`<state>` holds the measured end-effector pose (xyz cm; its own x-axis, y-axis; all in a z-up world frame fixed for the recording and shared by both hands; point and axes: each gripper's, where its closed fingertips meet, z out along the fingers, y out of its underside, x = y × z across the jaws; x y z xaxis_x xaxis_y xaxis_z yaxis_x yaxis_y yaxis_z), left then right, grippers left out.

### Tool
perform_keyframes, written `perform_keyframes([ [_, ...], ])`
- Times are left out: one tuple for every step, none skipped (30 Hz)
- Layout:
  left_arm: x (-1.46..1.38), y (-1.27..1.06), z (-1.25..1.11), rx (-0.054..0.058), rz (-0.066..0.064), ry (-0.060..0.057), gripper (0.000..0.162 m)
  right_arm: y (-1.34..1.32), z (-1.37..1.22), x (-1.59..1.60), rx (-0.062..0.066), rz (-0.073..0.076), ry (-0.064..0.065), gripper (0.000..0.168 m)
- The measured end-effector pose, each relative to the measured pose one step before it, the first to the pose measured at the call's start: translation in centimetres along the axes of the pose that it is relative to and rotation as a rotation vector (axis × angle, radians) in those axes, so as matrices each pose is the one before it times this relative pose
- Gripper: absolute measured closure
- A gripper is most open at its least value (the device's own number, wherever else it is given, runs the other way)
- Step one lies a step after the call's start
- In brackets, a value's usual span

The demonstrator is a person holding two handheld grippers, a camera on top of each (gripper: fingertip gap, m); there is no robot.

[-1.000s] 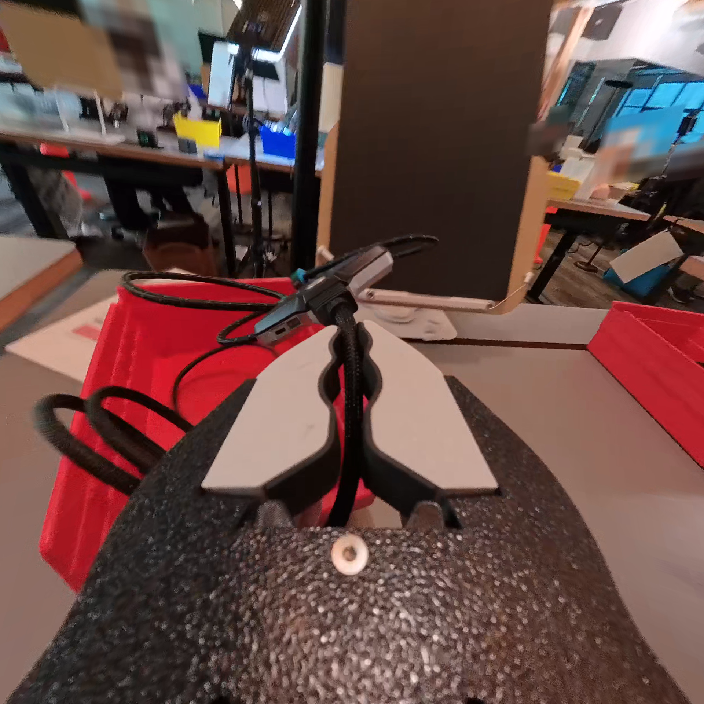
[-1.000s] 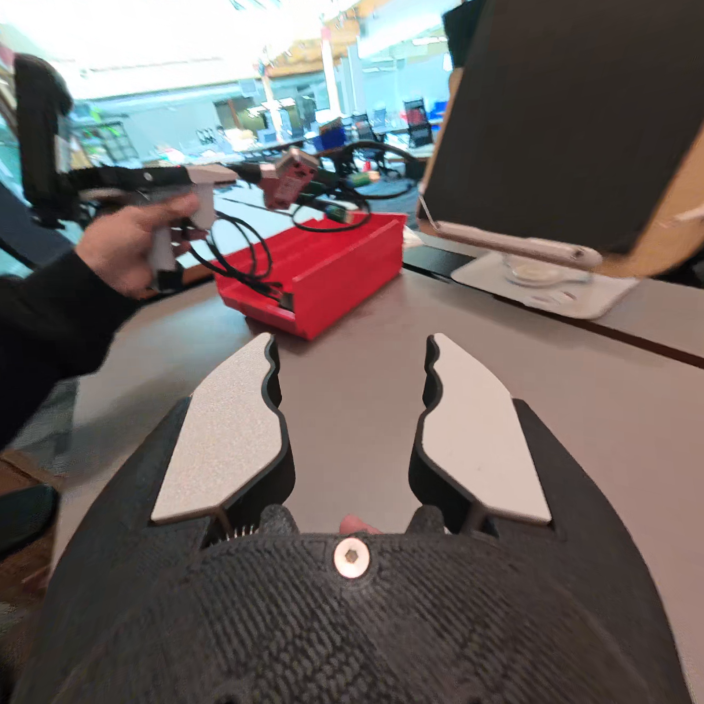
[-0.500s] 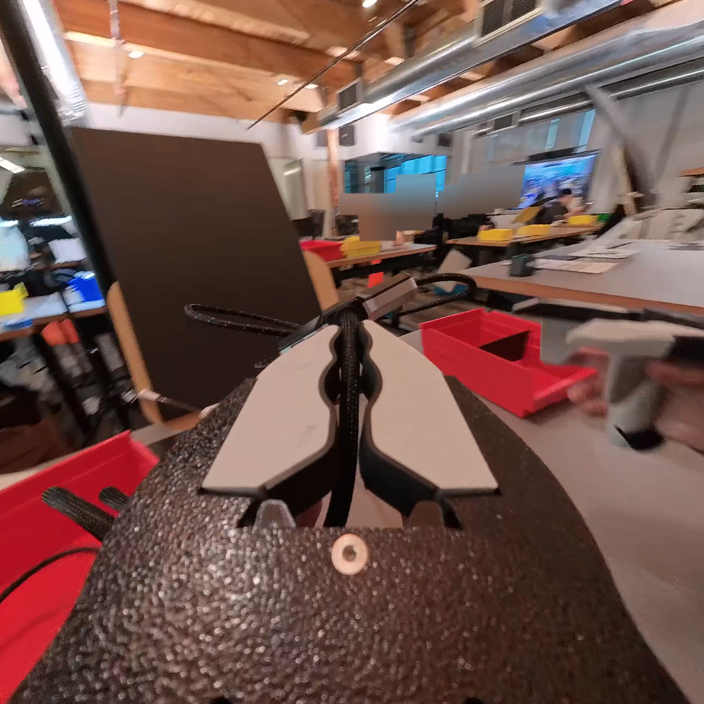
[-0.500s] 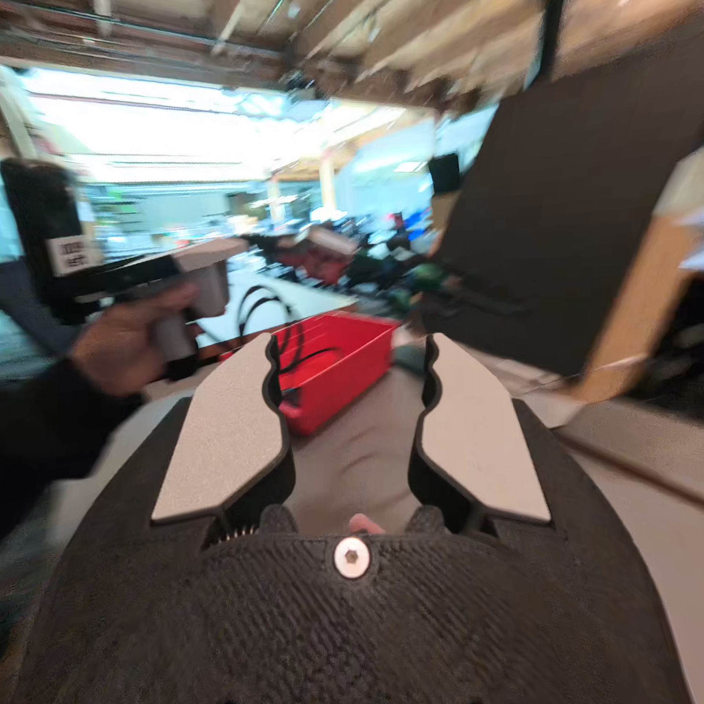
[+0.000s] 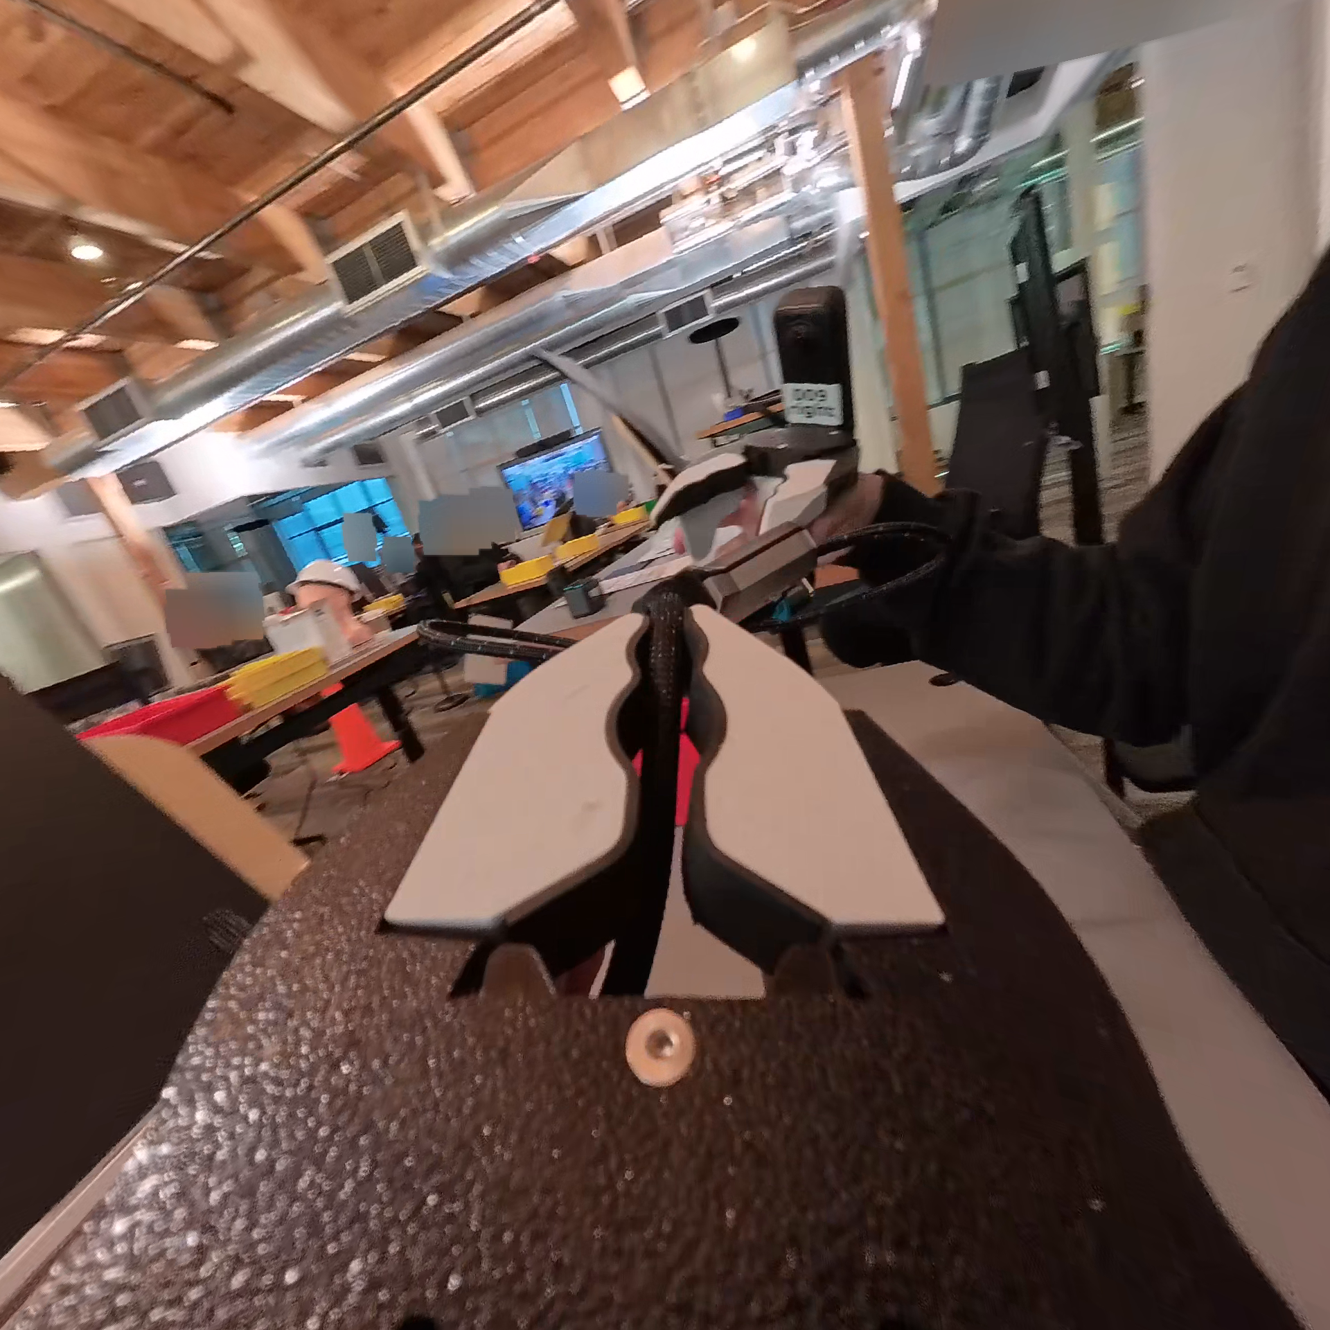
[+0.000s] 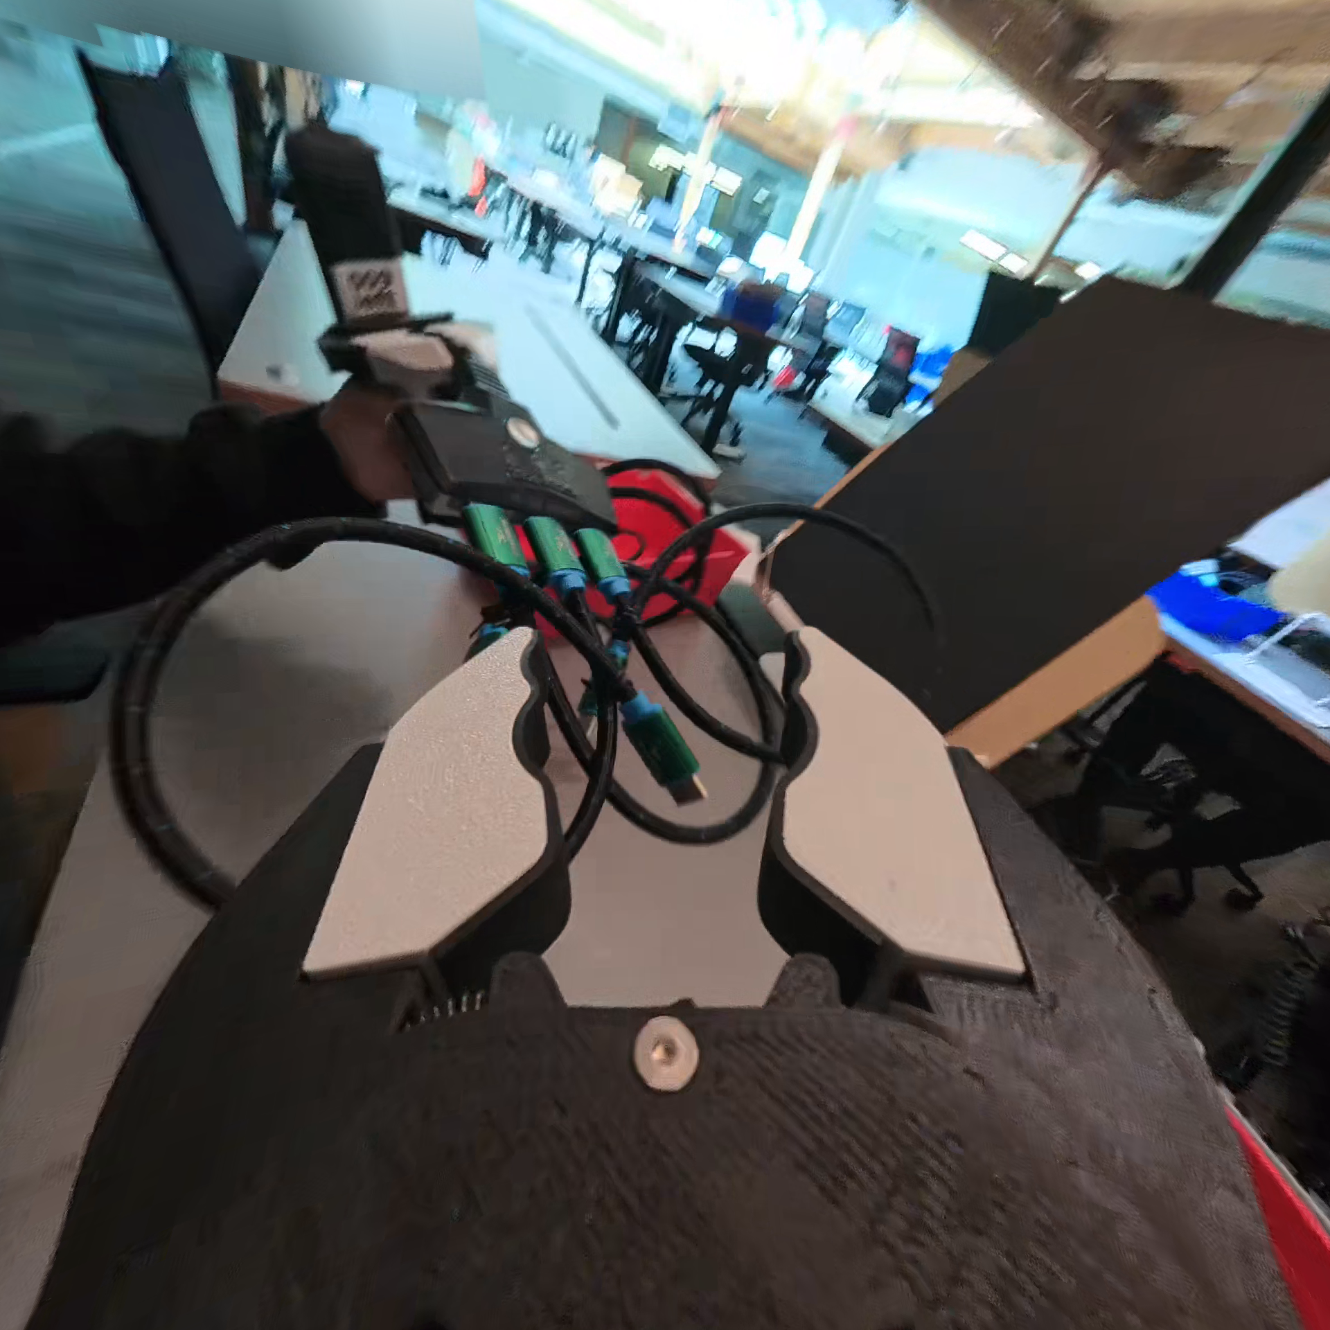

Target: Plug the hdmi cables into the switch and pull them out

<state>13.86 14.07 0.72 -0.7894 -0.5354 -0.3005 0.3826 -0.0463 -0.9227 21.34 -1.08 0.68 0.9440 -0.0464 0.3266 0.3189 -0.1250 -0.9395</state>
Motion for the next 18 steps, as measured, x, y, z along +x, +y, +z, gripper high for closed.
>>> perform_keyframes([
  [0.374,0.256,0.401,0.0104,-0.0038,0.0295,0.156,0.362,0.765,-0.628,-0.0339,0.0032,-0.0344,0.105],
  [0.354,0.247,0.365,0.0077,-0.0030,0.0240,0.156,0.166,0.645,-0.627,-0.0140,0.0176,-0.0391,0.107],
  [0.404,0.222,0.337,0.0054,-0.0024,0.0238,0.156,0.245,0.556,-0.726,-0.0088,0.0217,-0.0521,0.111],
  [0.434,0.200,0.284,0.0029,0.0014,0.0230,0.156,0.519,0.460,-0.434,-0.0188,0.0183,-0.0388,0.117],
  [0.454,0.197,0.253,0.0016,0.0042,0.0207,0.156,0.721,0.310,-0.058,-0.0280,0.0038,-0.0170,0.120],
  [0.480,0.197,0.221,0.0005,0.0038,0.0215,0.156,0.839,0.128,-0.033,-0.0318,-0.0056,-0.0172,0.119],
  [0.419,0.191,0.181,-0.0020,0.0036,0.0175,0.156,0.772,-0.006,-0.038,-0.0244,0.0082,-0.0168,0.118],
  [0.323,0.132,0.136,-0.0029,0.0028,0.0110,0.156,0.730,0.046,-0.309,-0.0213,0.0311,-0.0368,0.119],
  [0.277,0.106,0.097,-0.0033,0.0046,0.0090,0.156,0.593,0.177,-0.760,-0.0149,0.0306,-0.0640,0.121],
  [0.216,0.094,0.051,-0.0031,0.0041,0.0067,0.156,0.418,0.294,-0.659,-0.0039,0.0141,-0.0471,0.122],
  [0.168,0.103,0.021,-0.0023,0.0006,0.0068,0.156,0.525,0.328,-0.190,-0.0131,0.0001,-0.0108,0.126],
  [0.158,0.111,0.005,-0.0020,0.0002,0.0087,0.156,0.664,0.313,-0.040,-0.0289,-0.0071,0.0010,0.127],
  [0.099,0.208,0.027,-0.0067,0.0016,0.0057,0.156,0.383,0.252,-0.170,-0.0146,-0.0105,-0.0065,0.128],
  [0.044,0.168,0.026,-0.0045,-0.0016,0.0023,0.156,0.241,0.211,-0.188,-0.0042,-0.0132,-0.0081,0.131],
  [0.023,0.079,0.034,0.0005,-0.0013,0.0016,0.156,0.156,0.223,-0.285,0.0027,-0.0050,-0.0175,0.137],
  [0.015,0.052,0.028,0.0008,0.0000,0.0018,0.156,0.188,0.259,-0.290,0.0035,0.0134,-0.0249,0.143],
  [-0.003,0.036,0.012,-0.0004,-0.0004,0.0007,0.156,0.246,0.276,-0.038,0.0017,0.0244,-0.0133,0.144],
  [0.009,0.053,0.022,-0.0032,0.0019,0.0001,0.156,0.284,0.262,0.165,0.0013,0.0237,0.0003,0.144],
])
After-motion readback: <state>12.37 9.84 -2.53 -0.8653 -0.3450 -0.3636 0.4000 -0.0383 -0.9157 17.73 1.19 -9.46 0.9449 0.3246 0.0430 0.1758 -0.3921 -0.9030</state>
